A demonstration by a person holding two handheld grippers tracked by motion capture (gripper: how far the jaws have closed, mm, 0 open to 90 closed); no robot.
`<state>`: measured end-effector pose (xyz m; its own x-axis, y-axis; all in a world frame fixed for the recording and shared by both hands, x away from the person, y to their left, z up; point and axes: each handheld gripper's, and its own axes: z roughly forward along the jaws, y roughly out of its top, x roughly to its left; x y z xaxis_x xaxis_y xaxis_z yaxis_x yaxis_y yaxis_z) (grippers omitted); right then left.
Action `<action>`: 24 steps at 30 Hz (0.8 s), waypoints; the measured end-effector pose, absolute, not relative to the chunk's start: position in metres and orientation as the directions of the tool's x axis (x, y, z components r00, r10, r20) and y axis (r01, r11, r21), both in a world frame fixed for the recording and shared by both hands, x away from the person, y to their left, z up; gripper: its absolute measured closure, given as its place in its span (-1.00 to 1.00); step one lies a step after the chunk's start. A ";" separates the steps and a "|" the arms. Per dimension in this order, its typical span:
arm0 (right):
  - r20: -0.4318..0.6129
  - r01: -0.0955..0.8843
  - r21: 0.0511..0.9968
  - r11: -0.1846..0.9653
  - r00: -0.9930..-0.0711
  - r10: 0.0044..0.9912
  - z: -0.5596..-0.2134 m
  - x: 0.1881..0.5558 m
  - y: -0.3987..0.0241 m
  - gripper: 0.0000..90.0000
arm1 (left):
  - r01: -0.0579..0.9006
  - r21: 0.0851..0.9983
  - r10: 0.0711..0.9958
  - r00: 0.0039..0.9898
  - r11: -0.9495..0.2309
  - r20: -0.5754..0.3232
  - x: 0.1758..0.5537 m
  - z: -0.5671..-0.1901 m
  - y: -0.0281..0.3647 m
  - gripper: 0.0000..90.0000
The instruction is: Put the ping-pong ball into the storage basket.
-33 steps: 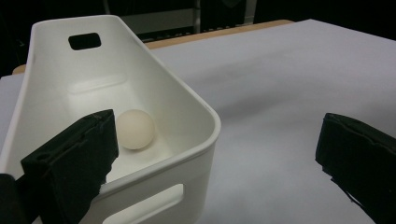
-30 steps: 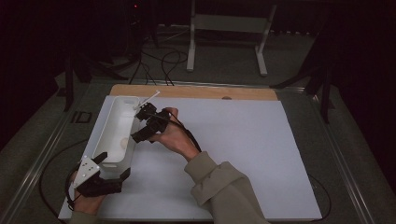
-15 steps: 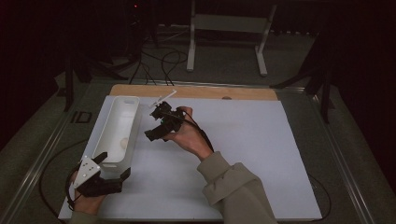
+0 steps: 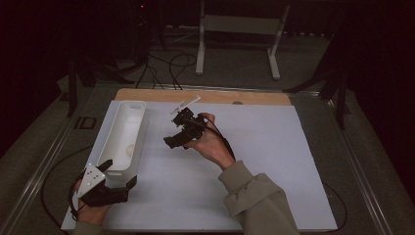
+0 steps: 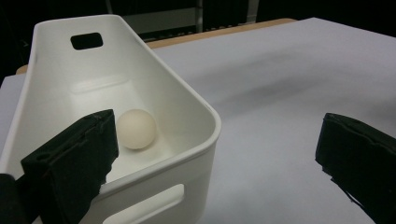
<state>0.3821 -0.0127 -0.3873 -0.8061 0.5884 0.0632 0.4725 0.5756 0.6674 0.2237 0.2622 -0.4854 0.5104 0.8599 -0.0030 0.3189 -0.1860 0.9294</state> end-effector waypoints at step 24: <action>0.062 0.490 0.678 0.548 -0.781 0.622 -0.399 0.374 -0.059 -0.78 | 0.318 0.930 0.860 0.510 -0.186 -0.002 0.224 -0.486 0.262 -1.00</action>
